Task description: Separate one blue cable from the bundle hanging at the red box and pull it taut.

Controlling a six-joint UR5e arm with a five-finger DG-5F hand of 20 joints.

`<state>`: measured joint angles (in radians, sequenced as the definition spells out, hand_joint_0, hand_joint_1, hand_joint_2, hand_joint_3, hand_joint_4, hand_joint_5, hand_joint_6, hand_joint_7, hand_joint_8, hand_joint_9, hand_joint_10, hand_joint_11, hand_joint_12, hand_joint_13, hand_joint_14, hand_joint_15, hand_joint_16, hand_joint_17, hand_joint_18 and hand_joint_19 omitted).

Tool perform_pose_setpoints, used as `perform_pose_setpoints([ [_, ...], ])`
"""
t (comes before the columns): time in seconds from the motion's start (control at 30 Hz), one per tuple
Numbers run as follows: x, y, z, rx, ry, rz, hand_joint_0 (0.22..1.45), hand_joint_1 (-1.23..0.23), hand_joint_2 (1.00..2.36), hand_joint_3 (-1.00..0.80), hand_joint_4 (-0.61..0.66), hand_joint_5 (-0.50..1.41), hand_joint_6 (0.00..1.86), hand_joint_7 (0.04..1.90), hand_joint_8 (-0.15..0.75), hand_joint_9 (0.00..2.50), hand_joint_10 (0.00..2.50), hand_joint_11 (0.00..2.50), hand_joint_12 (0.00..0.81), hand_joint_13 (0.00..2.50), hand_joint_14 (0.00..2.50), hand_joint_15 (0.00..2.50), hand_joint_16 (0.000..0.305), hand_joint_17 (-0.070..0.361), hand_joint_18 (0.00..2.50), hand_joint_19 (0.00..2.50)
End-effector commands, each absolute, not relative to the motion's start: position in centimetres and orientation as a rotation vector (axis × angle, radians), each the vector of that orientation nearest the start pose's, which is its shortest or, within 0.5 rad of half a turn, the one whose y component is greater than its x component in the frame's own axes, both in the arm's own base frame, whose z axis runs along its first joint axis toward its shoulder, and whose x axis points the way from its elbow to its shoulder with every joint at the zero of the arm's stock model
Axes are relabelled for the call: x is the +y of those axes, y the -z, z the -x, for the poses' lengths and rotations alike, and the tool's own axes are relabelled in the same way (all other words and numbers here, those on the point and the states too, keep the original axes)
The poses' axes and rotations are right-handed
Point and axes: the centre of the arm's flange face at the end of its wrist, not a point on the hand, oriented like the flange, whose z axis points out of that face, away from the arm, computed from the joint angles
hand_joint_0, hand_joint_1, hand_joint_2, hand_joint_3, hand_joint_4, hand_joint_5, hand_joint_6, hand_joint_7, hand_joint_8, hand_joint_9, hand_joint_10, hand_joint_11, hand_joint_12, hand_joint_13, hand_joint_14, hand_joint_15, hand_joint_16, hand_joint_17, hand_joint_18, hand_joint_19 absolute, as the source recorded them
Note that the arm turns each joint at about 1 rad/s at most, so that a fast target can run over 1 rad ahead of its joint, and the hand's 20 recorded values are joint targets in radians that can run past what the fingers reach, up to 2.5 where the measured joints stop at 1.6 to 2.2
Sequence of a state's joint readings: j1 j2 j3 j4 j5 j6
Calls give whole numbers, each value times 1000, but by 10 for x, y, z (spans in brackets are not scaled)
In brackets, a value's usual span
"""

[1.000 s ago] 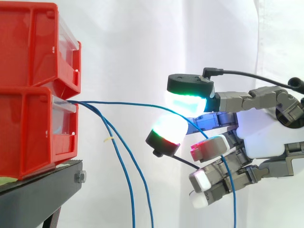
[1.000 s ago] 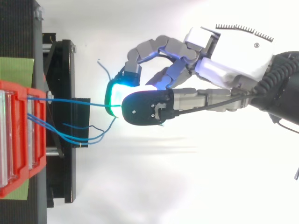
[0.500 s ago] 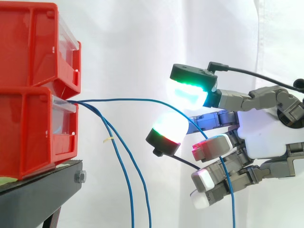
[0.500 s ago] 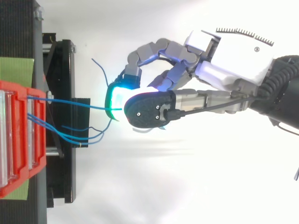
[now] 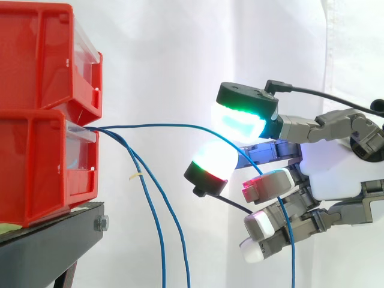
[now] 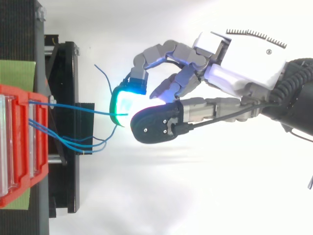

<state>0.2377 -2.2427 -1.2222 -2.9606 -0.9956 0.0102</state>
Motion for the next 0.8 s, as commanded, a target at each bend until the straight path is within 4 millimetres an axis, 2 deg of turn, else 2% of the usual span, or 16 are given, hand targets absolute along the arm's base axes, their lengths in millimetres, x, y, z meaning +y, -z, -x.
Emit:
perform_pose_setpoints([
  [0.0,-16,-260,-729,1067,-860,-1409,609,-681,1000,-500,-98,-209,924,961,164,1275,12,1518,323,1105,29,892,51,115,636,566],
  [0.23,-16,-260,-730,1065,-861,-1408,641,-725,1021,-250,-187,-188,952,1057,185,1290,15,1527,325,1105,29,893,50,112,644,572],
  [0.43,-17,-260,-730,1064,-860,-1409,650,-736,1014,-350,-219,-193,936,1037,169,1272,12,1525,318,1092,30,886,49,110,625,574],
  [0.6,-16,-260,-729,1067,-859,-1407,651,-740,1023,-235,-262,-185,953,1090,167,1281,13,1520,318,1087,29,890,48,109,622,574],
  [0.77,-16,-261,-730,1066,-858,-1405,644,-743,1027,-139,-238,-167,959,1113,162,1310,16,1538,322,1089,29,891,48,108,616,576],
])
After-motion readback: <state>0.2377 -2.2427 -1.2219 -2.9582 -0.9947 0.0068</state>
